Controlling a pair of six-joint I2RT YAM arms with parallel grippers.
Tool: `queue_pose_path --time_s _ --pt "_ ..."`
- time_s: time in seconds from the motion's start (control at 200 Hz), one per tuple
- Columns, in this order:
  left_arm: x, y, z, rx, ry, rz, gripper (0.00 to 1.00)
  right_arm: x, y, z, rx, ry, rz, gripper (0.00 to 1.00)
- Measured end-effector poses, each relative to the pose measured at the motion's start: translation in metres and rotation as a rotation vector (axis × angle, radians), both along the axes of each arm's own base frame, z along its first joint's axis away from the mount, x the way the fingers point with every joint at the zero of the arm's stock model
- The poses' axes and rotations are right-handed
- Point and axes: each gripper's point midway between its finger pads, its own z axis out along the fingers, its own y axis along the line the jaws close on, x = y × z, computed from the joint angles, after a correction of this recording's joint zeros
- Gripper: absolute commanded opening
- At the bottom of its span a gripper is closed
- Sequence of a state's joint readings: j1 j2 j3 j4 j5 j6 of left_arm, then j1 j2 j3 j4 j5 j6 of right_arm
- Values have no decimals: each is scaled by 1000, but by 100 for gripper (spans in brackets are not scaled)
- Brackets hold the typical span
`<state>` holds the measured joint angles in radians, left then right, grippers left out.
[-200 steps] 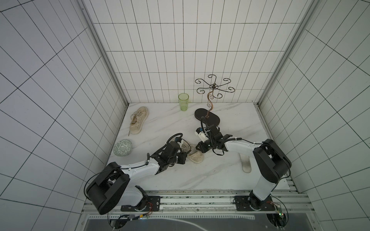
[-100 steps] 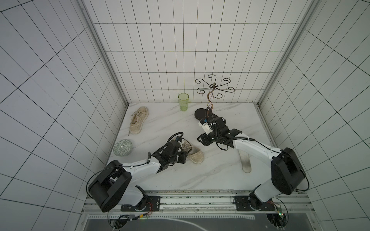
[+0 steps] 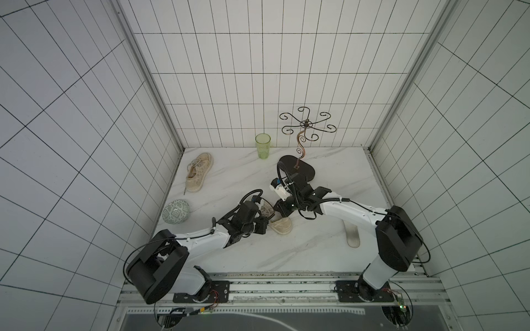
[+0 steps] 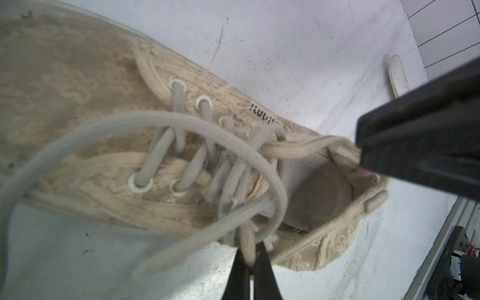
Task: Remove the insole from the shoe
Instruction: Adjust the shoe at the center of the board.
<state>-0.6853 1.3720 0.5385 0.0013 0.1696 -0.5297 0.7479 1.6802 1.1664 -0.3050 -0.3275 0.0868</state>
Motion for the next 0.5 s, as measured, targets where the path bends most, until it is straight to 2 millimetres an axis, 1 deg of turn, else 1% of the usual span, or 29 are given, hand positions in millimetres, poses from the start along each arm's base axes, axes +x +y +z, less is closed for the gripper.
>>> queue_pose_path --time_s 0.135,0.295,0.5 --pt "0 0 0 0 1 0 0 -4 1 -11 -31 9 13 13" --pt "-1 0 0 1 1 0 0 -6 -3 -26 -86 17 18 14" --pt "-1 0 0 1 1 0 0 -3 -11 -47 -162 20 10 22"
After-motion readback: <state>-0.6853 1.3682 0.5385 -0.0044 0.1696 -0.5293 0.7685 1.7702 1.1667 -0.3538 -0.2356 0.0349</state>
